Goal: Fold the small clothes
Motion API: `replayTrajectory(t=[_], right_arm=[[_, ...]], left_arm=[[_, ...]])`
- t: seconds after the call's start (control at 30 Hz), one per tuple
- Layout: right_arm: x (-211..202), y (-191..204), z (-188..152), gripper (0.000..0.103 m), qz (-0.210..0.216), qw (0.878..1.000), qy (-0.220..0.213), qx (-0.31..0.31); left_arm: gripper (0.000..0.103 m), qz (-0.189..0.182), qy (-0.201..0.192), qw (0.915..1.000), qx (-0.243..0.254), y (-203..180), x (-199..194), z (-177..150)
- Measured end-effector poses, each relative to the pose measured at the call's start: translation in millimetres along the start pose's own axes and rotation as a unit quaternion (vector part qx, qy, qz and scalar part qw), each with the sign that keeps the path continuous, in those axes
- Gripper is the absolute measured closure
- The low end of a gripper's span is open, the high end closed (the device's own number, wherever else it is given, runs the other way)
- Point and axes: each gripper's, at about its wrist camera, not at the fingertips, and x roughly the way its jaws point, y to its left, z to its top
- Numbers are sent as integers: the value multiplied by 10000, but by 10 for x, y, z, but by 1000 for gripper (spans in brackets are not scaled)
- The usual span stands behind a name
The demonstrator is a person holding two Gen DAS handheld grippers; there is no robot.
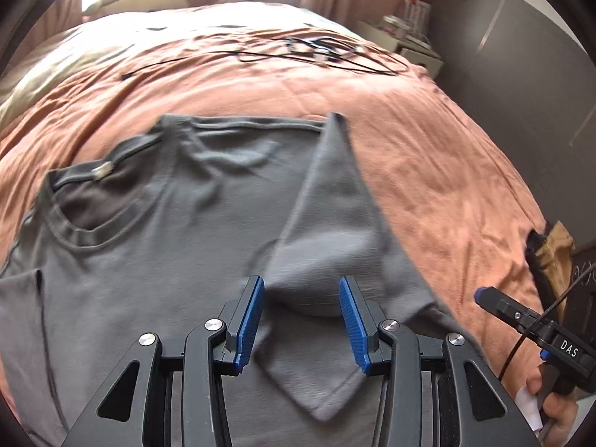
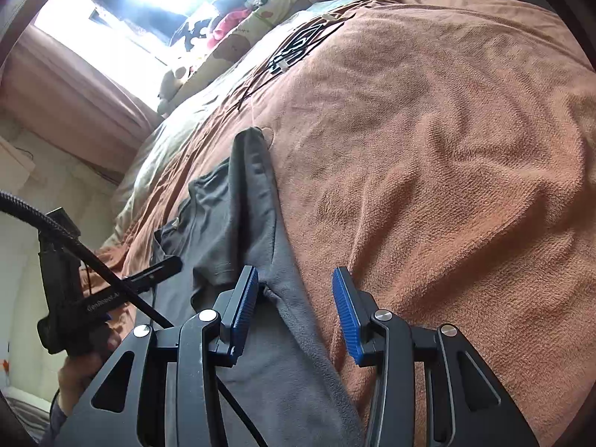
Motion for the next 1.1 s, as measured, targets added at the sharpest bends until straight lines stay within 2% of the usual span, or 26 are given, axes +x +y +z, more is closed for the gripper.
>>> replayTrajectory(t=[0.17, 0.47, 0.5, 0.6, 0.8, 0.97, 1.0, 1.1], right_arm=[[-34, -31, 9, 64, 125, 9999, 11, 89], [-12, -27, 9, 64, 221, 9996, 31, 179], [-9, -13, 8, 64, 236, 9996, 30, 170], [6, 58, -2, 64, 305, 9995, 30, 91], [94, 190, -58, 64, 457, 9988, 147, -37], [277, 258, -109, 64, 771, 9960, 443, 46], [318, 258, -117, 62, 828, 9953, 493, 85], [419, 234, -138, 39, 917, 9942, 505, 240]], left_arm=[[59, -127, 142, 9997, 140, -235, 209, -20], [59, 192, 305, 9984, 427, -423, 543, -54], [61, 212, 277, 9984, 440, -419, 547, -56], [92, 182, 244, 9990, 322, -366, 499, -25], [94, -15, 42, 9997, 232, -206, 204, 93], [94, -13, -128, 9999, 64, 31, -9, 180], [94, -13, -150, 9999, 19, 94, -42, 192], [94, 17, -199, 9998, -78, 263, -97, 221]])
